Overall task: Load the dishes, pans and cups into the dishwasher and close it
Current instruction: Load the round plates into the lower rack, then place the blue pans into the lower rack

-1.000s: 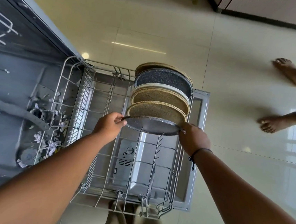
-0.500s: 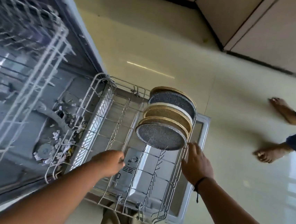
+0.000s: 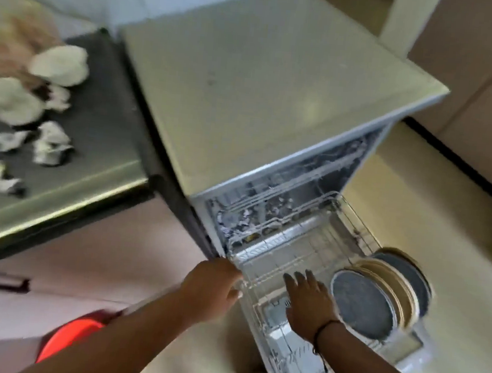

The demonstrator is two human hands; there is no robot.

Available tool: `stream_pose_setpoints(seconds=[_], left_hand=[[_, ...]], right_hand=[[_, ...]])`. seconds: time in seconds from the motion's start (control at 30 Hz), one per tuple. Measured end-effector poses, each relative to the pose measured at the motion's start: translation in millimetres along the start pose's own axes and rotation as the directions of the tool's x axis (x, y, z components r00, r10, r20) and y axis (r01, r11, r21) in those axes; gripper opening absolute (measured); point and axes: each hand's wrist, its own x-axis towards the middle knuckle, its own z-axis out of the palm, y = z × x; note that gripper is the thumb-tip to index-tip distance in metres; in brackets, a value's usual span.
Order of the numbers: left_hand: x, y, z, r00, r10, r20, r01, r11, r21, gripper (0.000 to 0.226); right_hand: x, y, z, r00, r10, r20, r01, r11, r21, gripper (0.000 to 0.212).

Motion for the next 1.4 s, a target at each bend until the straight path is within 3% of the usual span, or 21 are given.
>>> stream_pose_setpoints(seconds=[0.17,0.27,0.37,0.53,0.63,0.83,0.93,1.03,1.17,1.4], left_hand=[[-123,-45,2,0.964,-0.251,-0.084,0.239,0.962,-0.135,0.071],[-209,-65,0,0.921,-0.358,-0.154,0.328,0.925,-0.190,0.072],[-309,-85,-5,0.842,-0.491,-0.224,0.443,0.866,-0.232,0.052],[-478,-124,-5,0.602,-0.714,-0.358,0.634,0.700,-0.329,0.050],[-553,-139,-5,0.421,-0.804,-0.420,0.706,0.581,-0.404,0.046],[-647,-162,-4,0.095,-0.898,-0.429,0.694,0.369,-0.618,0.046],[-671,-185,-4,-0.025,-0.921,-0.389,0.711,0.257,-0.654,0.052],[-690,-205,-8,-0.076,-0.936,-0.342,0.735,0.180,-0.654,0.041],[-708,-250,-21,-0.217,-0.945,-0.246,0.751,-0.001,-0.660,0.042],[-731,-295,-33,-0.431,-0.897,-0.098,0.671,-0.246,-0.699,0.043]], right_hand=[[-23,-104,-38,0.971,-0.229,-0.063,0.211,0.953,-0.217,0.070],[-53,-184,-44,0.949,-0.306,-0.073,0.275,0.920,-0.280,0.077],[-85,-279,-39,0.894,-0.442,-0.074,0.405,0.868,-0.288,0.073],[-133,-445,-46,0.713,-0.699,-0.054,0.655,0.691,-0.304,0.068],[-156,-525,-63,0.608,-0.791,-0.064,0.733,0.591,-0.335,0.066],[-180,-643,-93,0.410,-0.908,-0.089,0.845,0.415,-0.337,0.068],[-174,-692,-101,0.318,-0.946,-0.064,0.888,0.321,-0.329,0.068],[-170,-728,-105,0.258,-0.965,-0.043,0.912,0.258,-0.318,0.067],[-138,-789,-120,0.157,-0.988,0.011,0.946,0.147,-0.290,0.067],[-93,-863,-140,0.054,-0.993,0.102,0.956,0.022,-0.293,0.065]])
